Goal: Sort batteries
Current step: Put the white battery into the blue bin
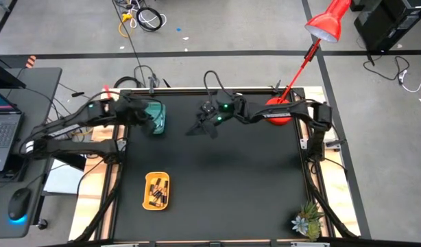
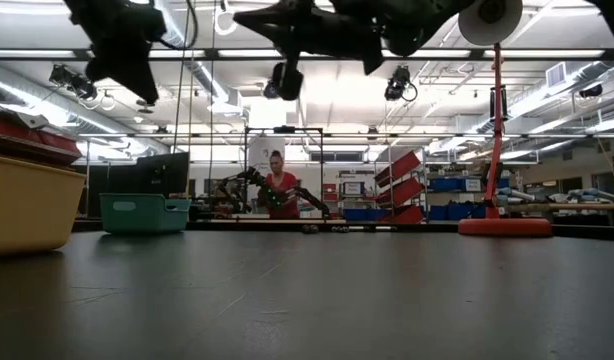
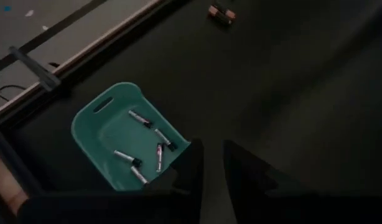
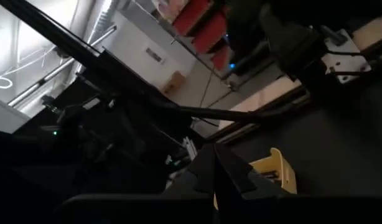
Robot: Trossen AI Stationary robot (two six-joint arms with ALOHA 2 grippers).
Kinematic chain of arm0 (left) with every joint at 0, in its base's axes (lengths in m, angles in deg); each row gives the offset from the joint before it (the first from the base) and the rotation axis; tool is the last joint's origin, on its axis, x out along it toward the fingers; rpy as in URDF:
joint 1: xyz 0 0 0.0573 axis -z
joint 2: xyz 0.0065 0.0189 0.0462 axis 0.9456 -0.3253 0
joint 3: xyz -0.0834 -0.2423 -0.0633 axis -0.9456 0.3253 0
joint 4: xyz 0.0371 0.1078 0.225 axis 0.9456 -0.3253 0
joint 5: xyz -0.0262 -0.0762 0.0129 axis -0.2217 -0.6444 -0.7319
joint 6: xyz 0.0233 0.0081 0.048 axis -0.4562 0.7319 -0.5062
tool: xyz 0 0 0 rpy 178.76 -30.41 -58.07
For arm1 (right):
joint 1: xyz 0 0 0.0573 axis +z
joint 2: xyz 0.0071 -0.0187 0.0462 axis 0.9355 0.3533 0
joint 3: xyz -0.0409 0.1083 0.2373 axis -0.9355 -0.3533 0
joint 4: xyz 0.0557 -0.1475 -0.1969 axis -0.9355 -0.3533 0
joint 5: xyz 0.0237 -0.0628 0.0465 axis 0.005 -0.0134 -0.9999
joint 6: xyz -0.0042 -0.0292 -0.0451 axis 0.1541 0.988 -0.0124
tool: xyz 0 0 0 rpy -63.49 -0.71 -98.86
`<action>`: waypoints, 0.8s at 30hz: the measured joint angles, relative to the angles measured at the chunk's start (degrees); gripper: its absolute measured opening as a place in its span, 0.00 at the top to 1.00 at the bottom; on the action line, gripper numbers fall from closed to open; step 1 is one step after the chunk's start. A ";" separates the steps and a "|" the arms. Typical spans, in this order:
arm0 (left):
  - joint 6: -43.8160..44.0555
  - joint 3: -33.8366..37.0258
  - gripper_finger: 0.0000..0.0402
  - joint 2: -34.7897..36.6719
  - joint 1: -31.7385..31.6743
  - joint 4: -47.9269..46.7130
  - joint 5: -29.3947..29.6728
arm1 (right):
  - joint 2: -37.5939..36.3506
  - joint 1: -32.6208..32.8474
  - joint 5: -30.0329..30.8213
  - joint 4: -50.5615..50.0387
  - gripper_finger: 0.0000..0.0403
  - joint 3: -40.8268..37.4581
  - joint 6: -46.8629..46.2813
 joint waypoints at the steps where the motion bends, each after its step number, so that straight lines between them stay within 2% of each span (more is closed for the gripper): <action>1: -0.15 0.00 0.83 1.18 -0.35 -0.36 -0.05 | 0.67 0.00 0.06 -0.65 0.98 0.77 0.28; 3: -0.26 -0.01 0.83 3.04 -0.54 -0.35 -0.09 | 2.11 0.02 2.34 -3.56 0.98 2.38 2.76; 8: -1.15 -0.02 0.83 3.73 -0.51 -2.36 -1.08 | 4.18 -2.77 15.00 -14.16 0.98 4.46 11.12; 13: -3.41 0.00 0.83 3.73 -0.48 -3.96 -1.08 | 4.56 -8.52 24.36 -22.53 0.98 4.46 11.35; 19: -10.42 0.03 0.83 3.62 -0.44 1.80 -1.08 | 4.54 -14.91 28.11 -34.95 0.94 4.46 13.12; 24: -13.64 0.52 0.83 2.47 -0.44 5.57 -1.34 | 4.54 -18.68 29.59 -41.62 0.81 4.46 14.09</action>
